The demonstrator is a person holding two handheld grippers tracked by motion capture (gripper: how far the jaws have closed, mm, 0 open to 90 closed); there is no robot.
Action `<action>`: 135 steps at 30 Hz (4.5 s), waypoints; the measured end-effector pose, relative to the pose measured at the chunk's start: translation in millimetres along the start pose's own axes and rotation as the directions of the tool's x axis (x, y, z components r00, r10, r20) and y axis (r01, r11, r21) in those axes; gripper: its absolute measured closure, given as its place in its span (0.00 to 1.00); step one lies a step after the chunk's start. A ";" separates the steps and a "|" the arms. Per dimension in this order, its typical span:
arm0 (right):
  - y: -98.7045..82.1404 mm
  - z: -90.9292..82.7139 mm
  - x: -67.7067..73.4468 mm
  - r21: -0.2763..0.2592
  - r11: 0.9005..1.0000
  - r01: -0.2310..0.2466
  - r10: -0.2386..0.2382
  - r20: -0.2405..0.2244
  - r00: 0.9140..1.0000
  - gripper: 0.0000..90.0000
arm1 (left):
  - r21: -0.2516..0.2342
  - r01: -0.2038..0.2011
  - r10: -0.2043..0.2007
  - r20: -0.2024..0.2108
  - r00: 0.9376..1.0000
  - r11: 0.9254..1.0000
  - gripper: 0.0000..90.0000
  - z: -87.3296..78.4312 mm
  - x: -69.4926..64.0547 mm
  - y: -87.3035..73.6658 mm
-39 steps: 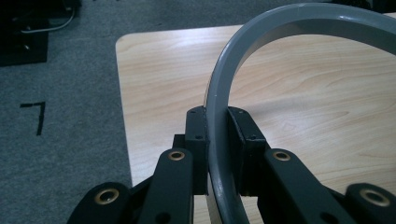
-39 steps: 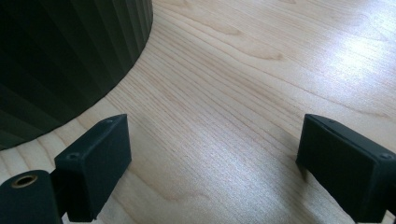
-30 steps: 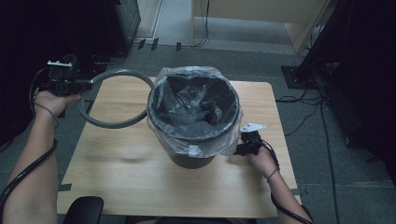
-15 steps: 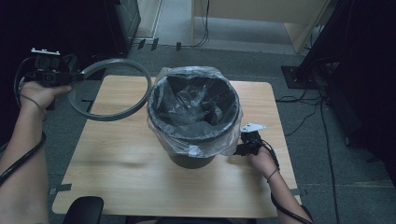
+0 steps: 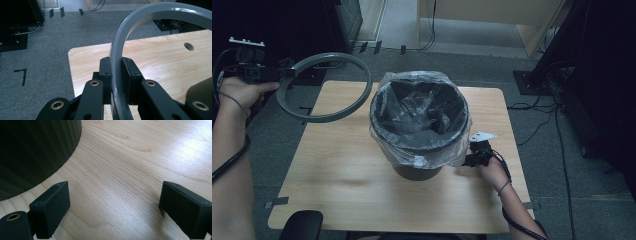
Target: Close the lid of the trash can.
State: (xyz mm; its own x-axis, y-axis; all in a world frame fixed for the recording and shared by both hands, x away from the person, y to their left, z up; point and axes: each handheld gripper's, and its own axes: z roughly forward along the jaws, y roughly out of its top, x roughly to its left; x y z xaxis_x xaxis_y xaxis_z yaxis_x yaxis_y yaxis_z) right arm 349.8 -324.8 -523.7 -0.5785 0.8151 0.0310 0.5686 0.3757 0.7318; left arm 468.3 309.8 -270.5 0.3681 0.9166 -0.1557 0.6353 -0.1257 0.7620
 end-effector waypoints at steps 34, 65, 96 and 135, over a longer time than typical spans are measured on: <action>-0.2 -0.2 0.9 -0.001 1.000 -0.005 0.005 0.005 1.000 0.10 | -0.037 -0.114 0.119 0.149 0.982 0.993 0.88 1.6 -71.9 48.3; -0.3 -0.3 1.0 -0.001 1.000 -0.006 0.006 0.007 1.000 0.10 | -0.046 -0.234 0.237 0.316 0.919 0.971 0.88 37.4 -147.4 60.0; 0.0 0.0 1.1 0.002 1.000 -0.006 0.006 0.005 1.000 0.09 | -0.059 -0.378 0.361 0.462 0.810 0.924 0.88 55.2 -223.6 59.0; 0.0 0.0 1.1 0.002 1.000 -0.005 0.005 0.005 1.000 0.09 | -0.037 -0.445 0.403 0.494 0.770 0.895 0.87 84.8 -240.6 51.0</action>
State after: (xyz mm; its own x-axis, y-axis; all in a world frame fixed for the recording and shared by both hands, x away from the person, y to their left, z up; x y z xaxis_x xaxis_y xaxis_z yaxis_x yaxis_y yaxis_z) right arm 349.1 -323.9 -523.7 -0.5725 0.8193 0.0315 0.5728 0.3721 0.7304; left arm 469.6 50.7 -247.5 0.8750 0.4682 -0.1228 0.3794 -0.5058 0.7747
